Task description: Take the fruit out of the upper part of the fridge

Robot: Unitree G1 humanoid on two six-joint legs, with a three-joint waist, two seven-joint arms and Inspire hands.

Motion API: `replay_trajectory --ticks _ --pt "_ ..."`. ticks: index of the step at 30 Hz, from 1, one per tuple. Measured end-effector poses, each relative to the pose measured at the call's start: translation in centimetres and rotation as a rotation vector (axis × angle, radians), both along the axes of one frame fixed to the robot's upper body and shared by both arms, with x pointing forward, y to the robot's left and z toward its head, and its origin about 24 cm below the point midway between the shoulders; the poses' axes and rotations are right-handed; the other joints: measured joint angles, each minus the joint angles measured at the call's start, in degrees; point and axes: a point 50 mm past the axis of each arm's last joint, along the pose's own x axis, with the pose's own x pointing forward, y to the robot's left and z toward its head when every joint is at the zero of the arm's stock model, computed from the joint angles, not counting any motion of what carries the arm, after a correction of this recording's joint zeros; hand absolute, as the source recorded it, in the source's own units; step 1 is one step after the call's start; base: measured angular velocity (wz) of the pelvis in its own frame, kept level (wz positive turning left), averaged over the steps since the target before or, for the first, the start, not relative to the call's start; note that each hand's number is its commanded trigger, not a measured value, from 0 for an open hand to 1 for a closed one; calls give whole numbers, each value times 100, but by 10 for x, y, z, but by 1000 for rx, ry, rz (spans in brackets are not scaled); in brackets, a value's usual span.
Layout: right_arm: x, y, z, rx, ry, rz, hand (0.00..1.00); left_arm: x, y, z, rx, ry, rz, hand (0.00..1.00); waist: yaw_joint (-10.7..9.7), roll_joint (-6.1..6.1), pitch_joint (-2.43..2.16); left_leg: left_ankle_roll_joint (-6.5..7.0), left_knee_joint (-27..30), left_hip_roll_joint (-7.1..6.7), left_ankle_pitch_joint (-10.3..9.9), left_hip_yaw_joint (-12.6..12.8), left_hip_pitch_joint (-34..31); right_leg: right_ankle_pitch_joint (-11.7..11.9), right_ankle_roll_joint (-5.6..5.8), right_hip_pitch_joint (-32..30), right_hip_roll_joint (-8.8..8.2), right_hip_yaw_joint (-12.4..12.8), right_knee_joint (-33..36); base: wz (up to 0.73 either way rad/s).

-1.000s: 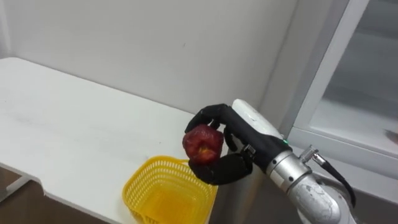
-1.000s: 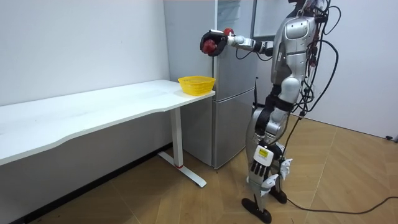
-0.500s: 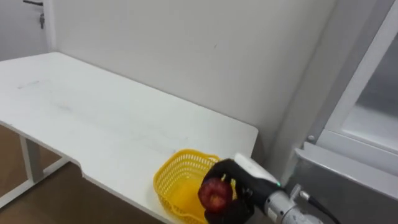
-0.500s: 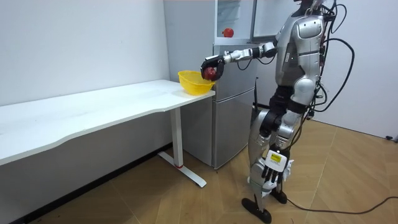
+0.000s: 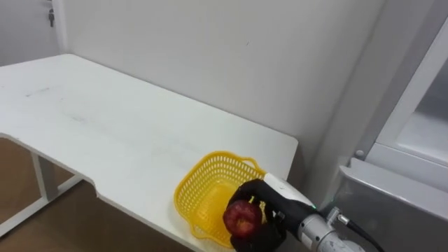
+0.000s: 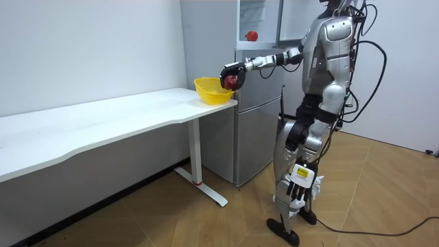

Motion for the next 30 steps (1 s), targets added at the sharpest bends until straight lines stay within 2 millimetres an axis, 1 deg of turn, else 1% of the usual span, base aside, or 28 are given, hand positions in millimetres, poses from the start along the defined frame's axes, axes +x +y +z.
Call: replay_trajectory --ticks 4,5,6,7,12,13,16,18,21,30 --pt "0 0 0 0 0 0 100 2 0 0 0 -11 -2 0 -1 2 -2 0 4 0 0 -1 -9 0 0 -2 2 -6 -5 0" --pt "0 0 0 0 0 0 93 3 0 1 -1 -16 -3 0 -2 -1 -5 0 5 0 0 -1 -12 0 0 -3 2 -14 -6 0" --pt "0 0 0 0 1 -1 26 5 0 1 -1 -22 -5 0 -3 -5 -8 -1 7 0 0 -4 -17 0 0 -3 0 -43 -6 0" --pt "0 0 0 0 1 -1 0 5 0 1 -1 -25 -6 0 -3 -7 -9 -1 9 0 0 -6 -18 0 0 -3 0 -48 -5 0" --pt "0 0 0 6 4 -2 0 6 -2 1 -6 -32 -5 0 -3 -36 -43 -1 13 6 0 12 -23 1 1 -13 -1 -50 -3 0" --pt "0 0 0 7 4 -2 0 6 -2 1 -6 -32 -5 0 -3 -22 -36 -1 13 6 0 12 -22 1 1 -11 -1 -51 -3 0" --pt "0 0 0 2 1 0 0 5 -2 1 -7 -29 -4 0 -8 -6 -58 -1 10 7 0 15 -15 1 1 -8 0 -48 -3 0" --pt "0 0 0 2 -1 1 0 2 -3 0 -8 -22 -5 0 -10 27 -79 -1 -1 9 0 20 4 1 1 2 -2 -44 1 0" --pt "0 1 1 4 -5 0 0 -2 -3 0 -8 -13 -3 0 -11 55 -100 -1 -8 11 0 21 18 1 1 11 -2 -44 2 0" --pt "0 1 1 -33 -20 5 0 -2 -5 -1 -22 -2 -9 0 -11 56 -92 -1 -34 11 1 22 23 0 2 6 -6 -32 2 0"
